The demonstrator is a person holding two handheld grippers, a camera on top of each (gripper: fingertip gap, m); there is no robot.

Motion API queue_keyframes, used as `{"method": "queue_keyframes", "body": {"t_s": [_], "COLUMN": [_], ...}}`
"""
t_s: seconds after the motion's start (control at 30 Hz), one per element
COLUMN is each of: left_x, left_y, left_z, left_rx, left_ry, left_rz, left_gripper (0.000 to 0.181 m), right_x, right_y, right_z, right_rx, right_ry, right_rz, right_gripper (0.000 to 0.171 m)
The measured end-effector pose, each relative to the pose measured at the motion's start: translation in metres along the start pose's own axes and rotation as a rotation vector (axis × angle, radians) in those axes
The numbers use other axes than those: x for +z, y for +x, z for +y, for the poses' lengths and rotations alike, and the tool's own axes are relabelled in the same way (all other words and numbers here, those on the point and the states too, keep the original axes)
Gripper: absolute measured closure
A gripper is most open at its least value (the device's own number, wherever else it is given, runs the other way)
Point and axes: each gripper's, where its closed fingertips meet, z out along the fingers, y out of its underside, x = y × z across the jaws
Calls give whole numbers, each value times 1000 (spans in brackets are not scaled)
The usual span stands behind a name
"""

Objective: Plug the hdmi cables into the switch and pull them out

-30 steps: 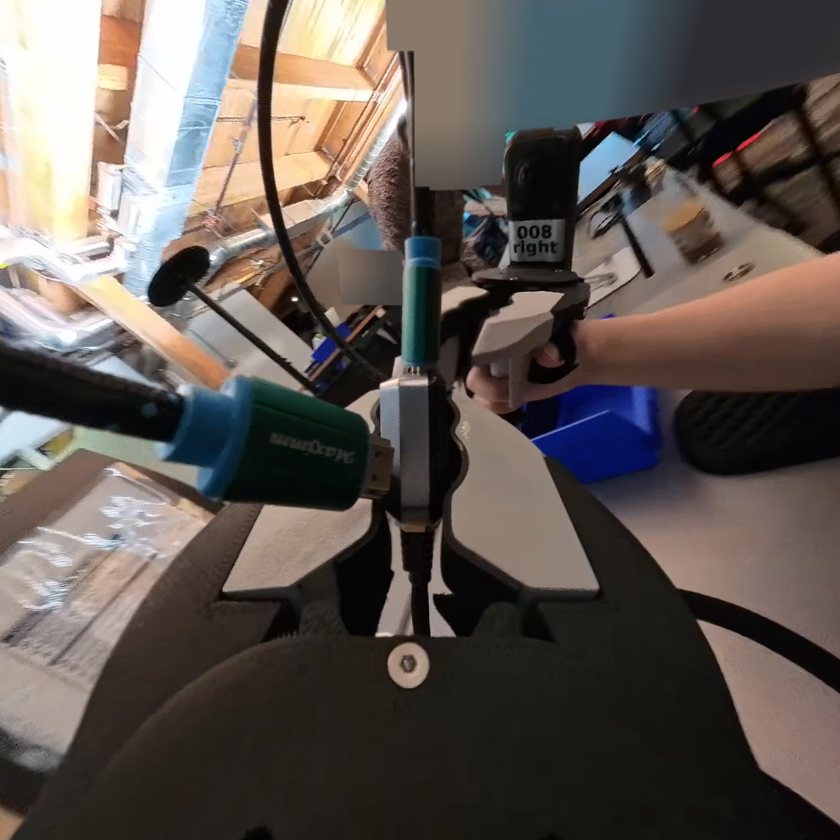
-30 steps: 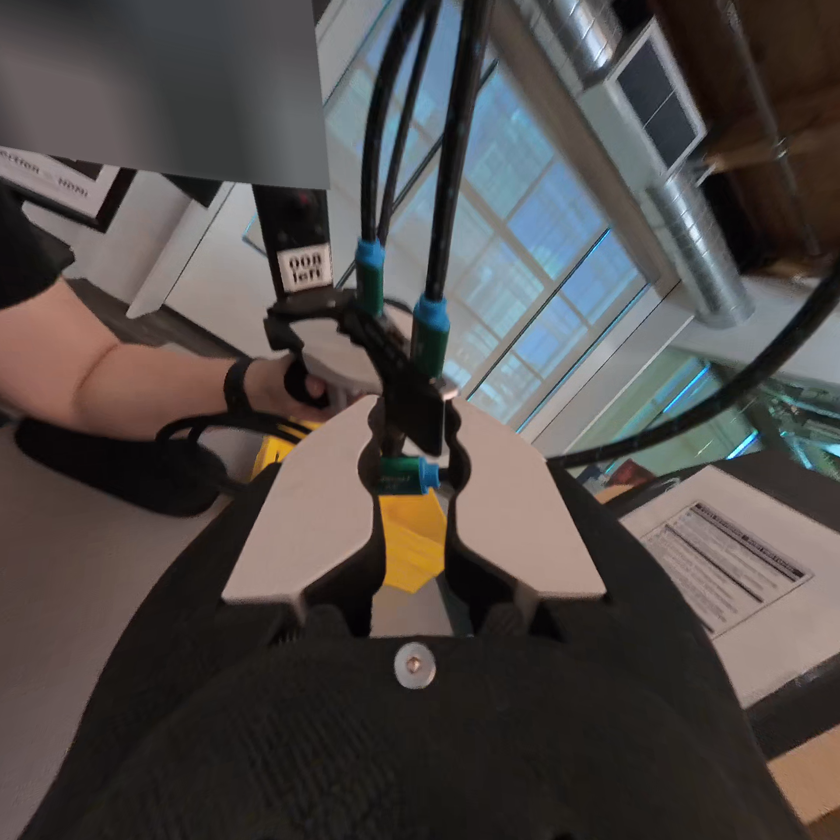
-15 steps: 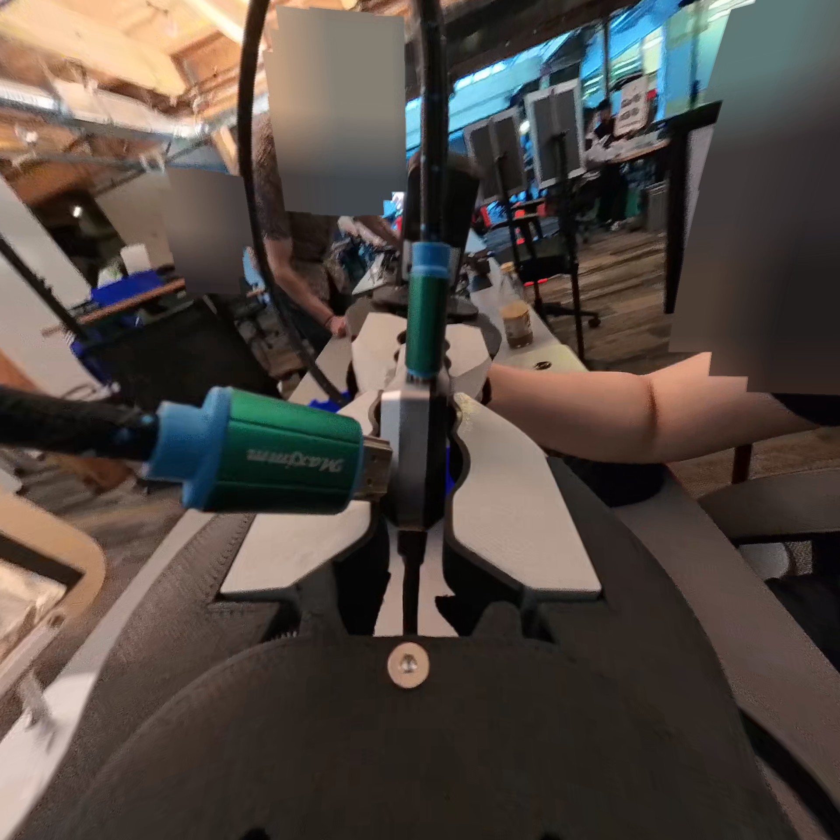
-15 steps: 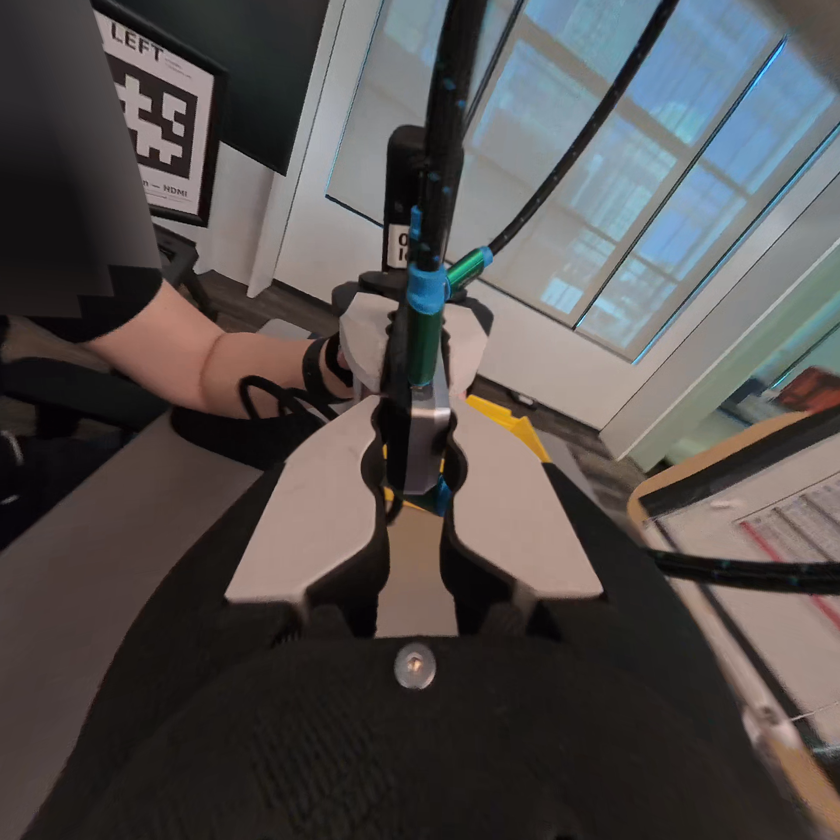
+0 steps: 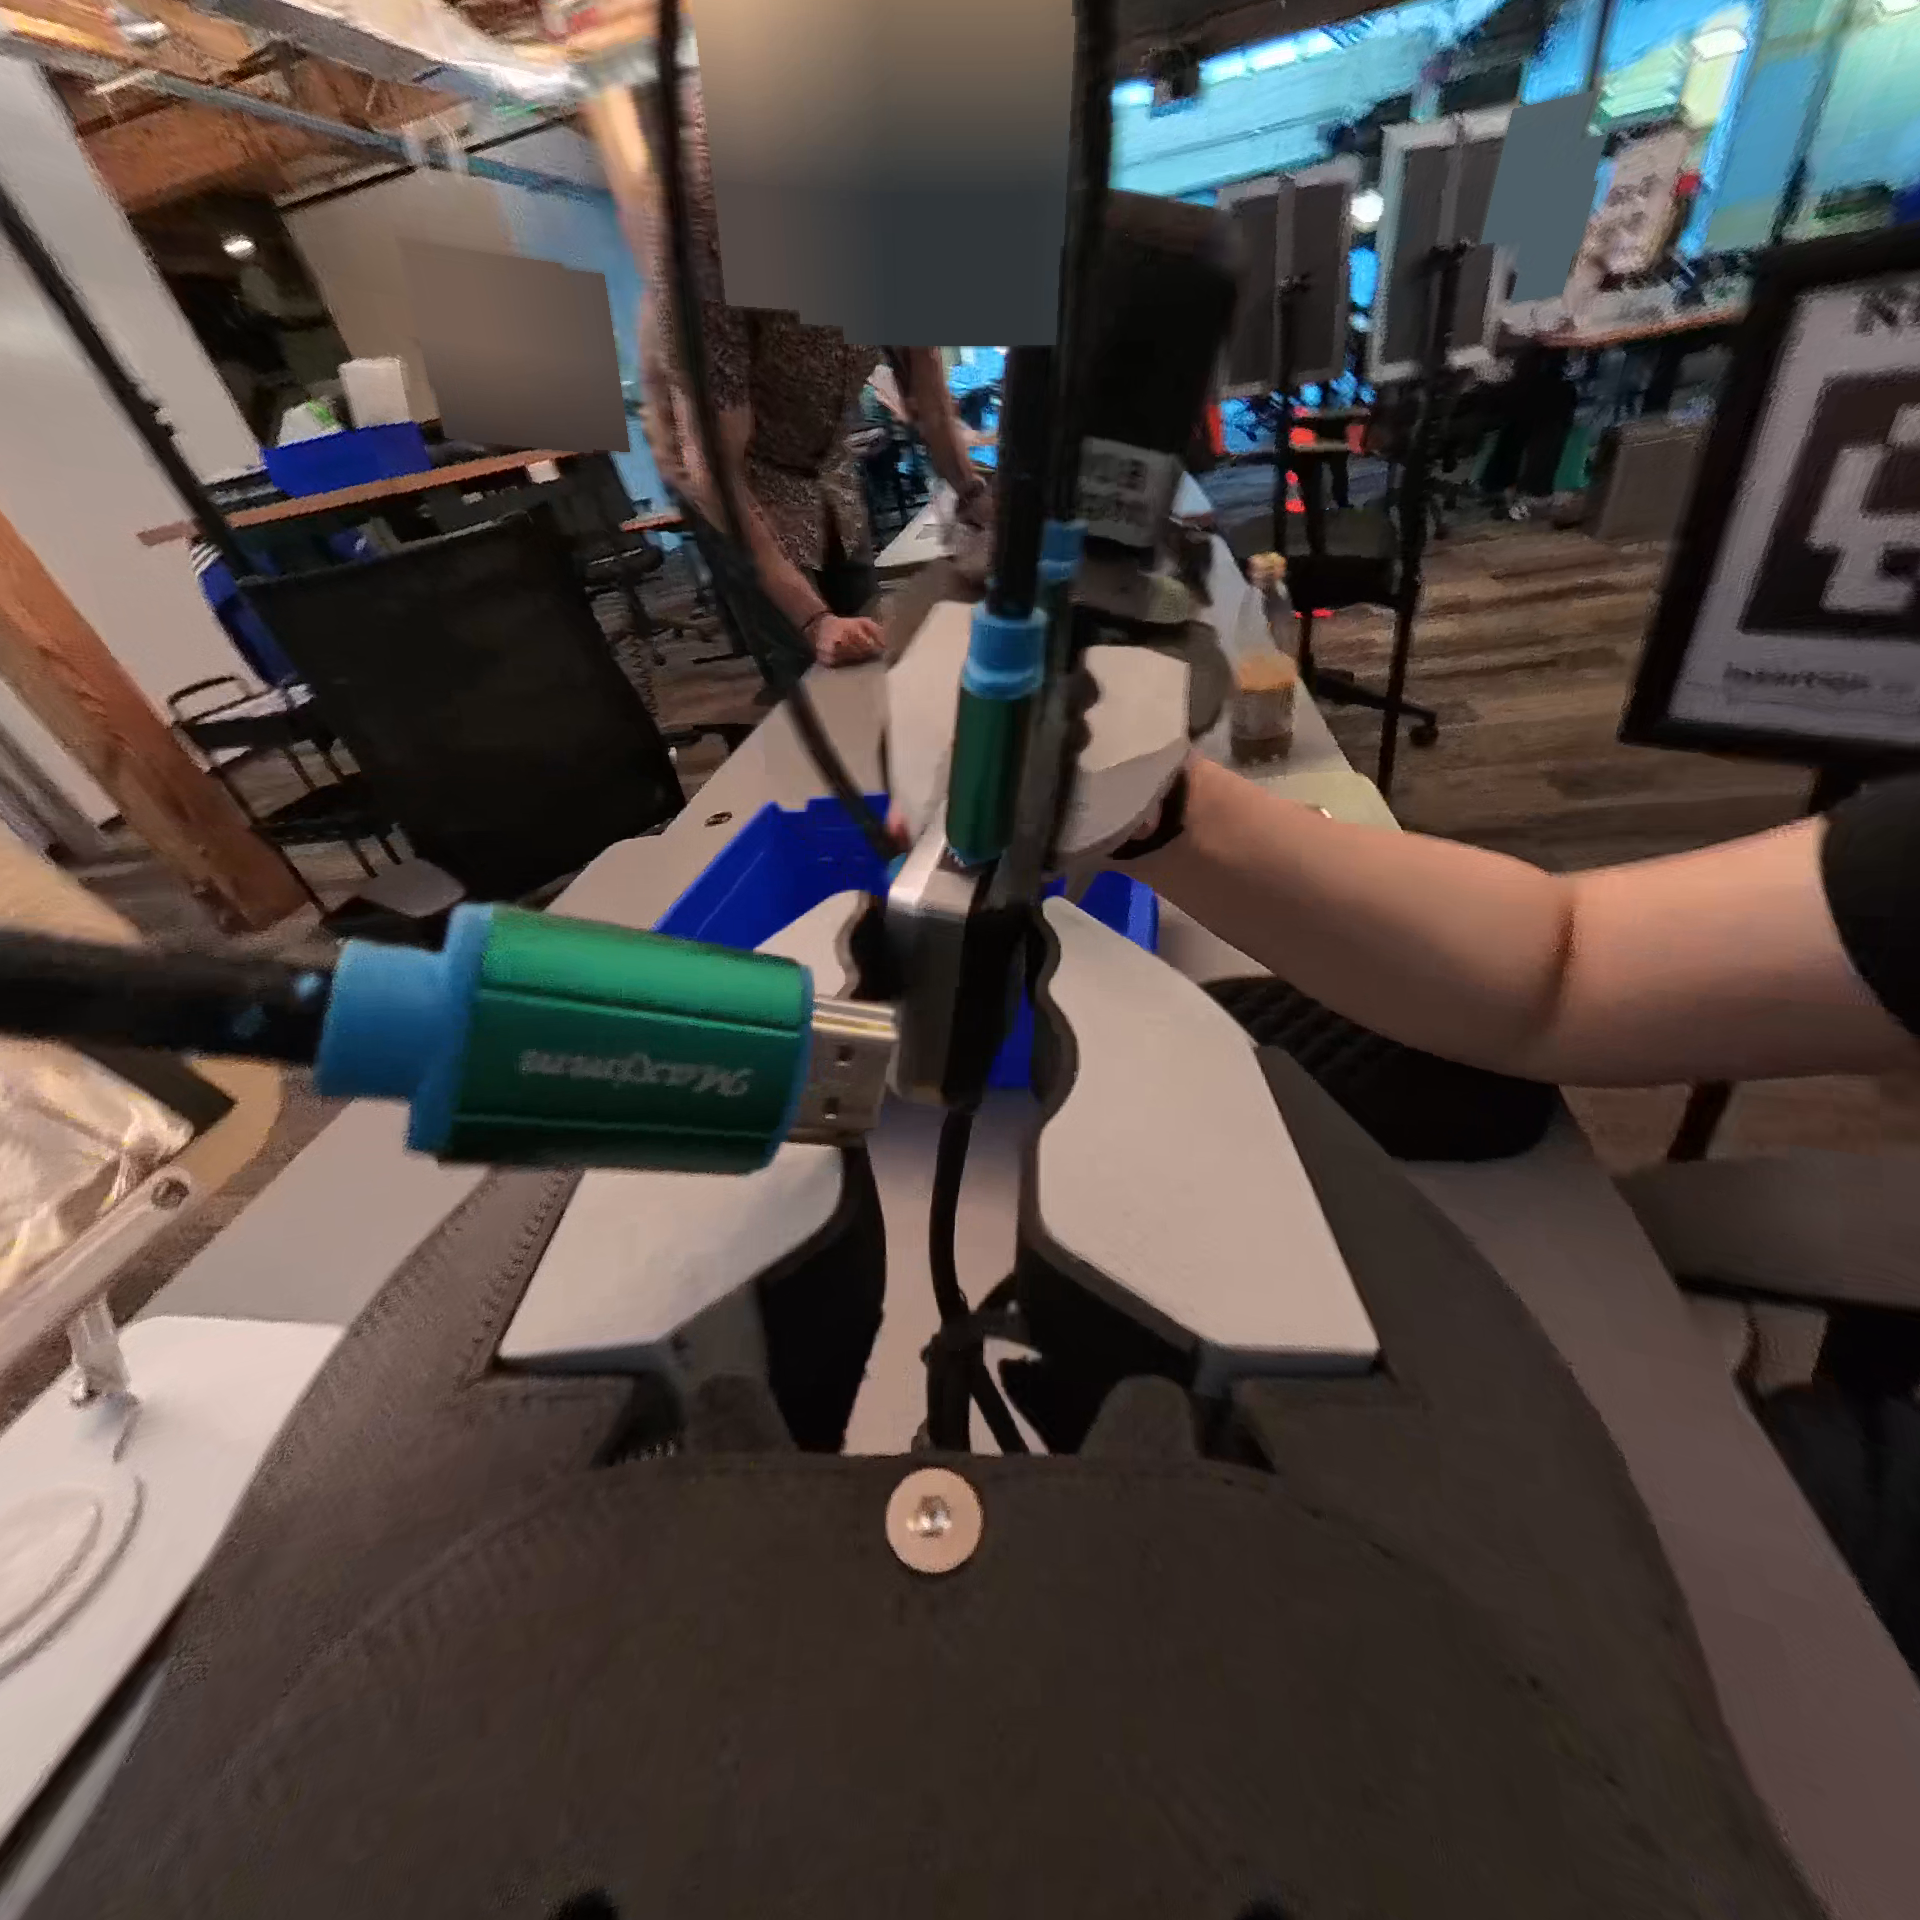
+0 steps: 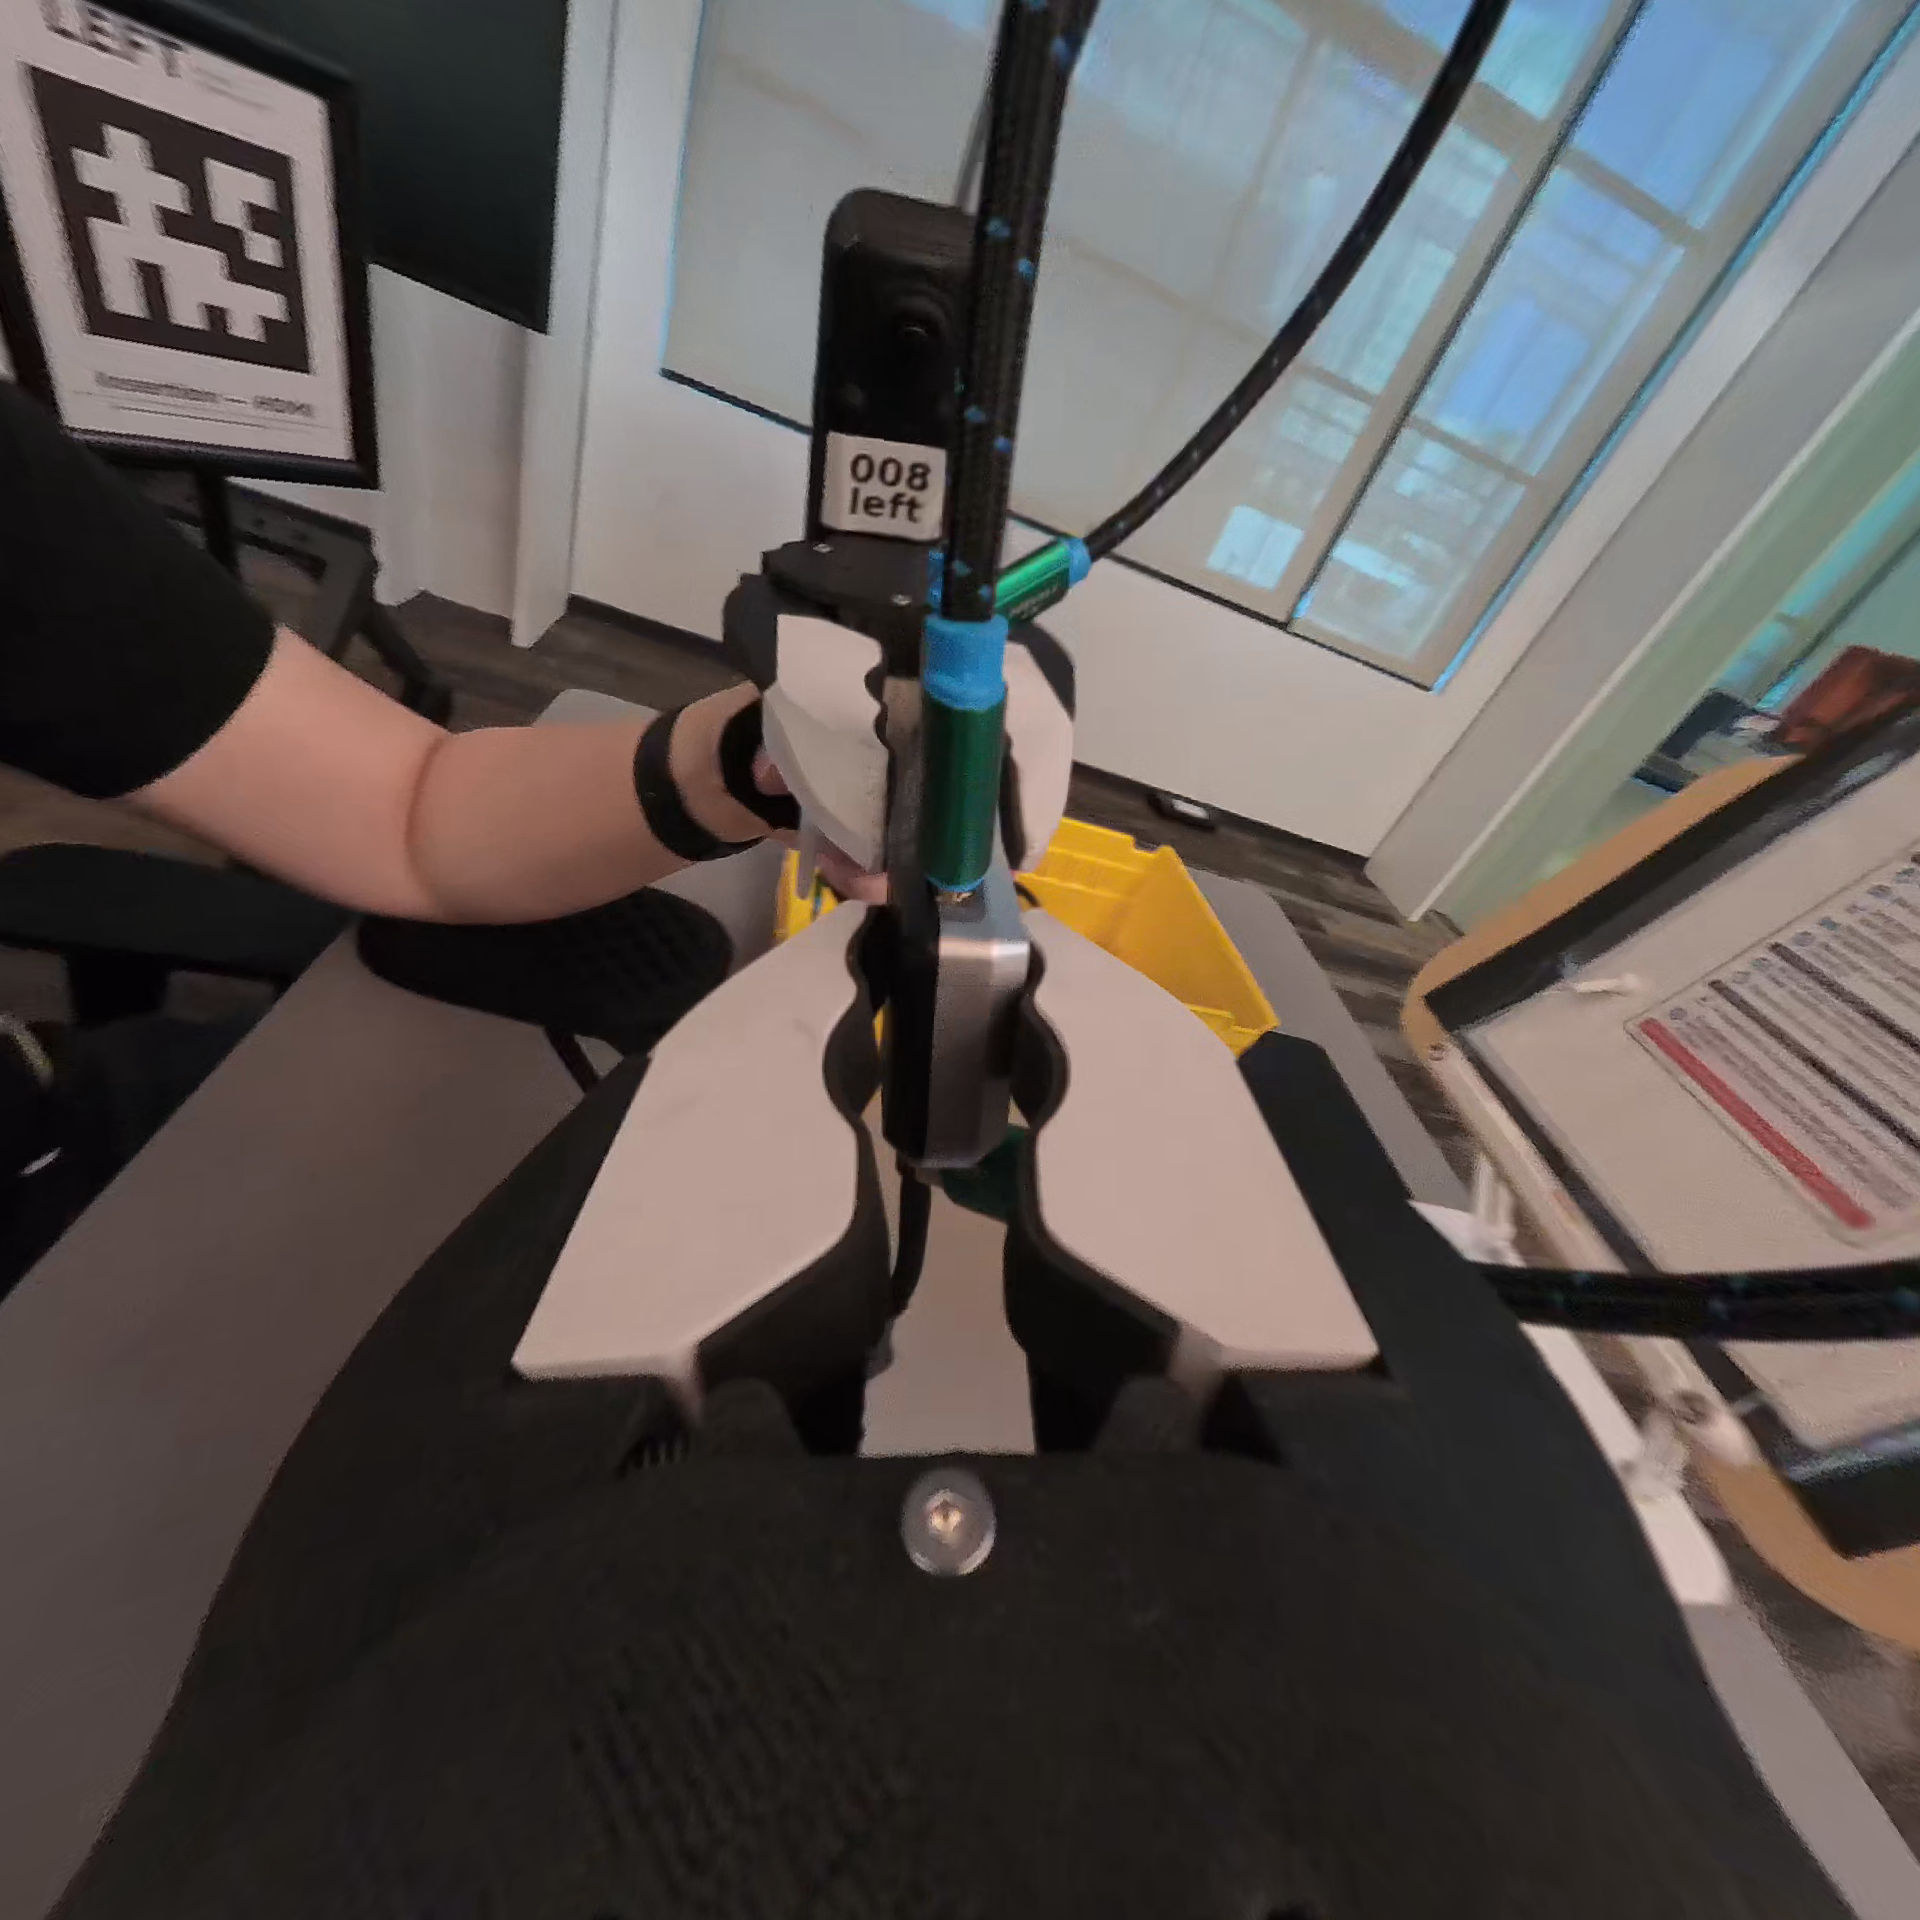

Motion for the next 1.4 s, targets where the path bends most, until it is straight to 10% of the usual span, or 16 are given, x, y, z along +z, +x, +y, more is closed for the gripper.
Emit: {"method": "queue_keyframes", "body": {"t_s": [0.5, 1.03, 1.4], "left_x": [-54, -29, -17], "left_y": [-58, -43, -36], "left_z": [-11, 14, 29], "left_rx": [34, 94, 97], "left_ry": [-25, -165, -225], "left_rz": [-287, -204, -162], "left_gripper": [153, 153, 153], "right_x": [-156, -262, -246], "right_y": [118, 118, 120], "right_z": [-53, 182, 212], "right_rx": [-289, 201, 290], "right_ry": [-391, -1131, -1179], "right_rz": [612, 460, 343], "right_gripper": [150, 148, 149]}}
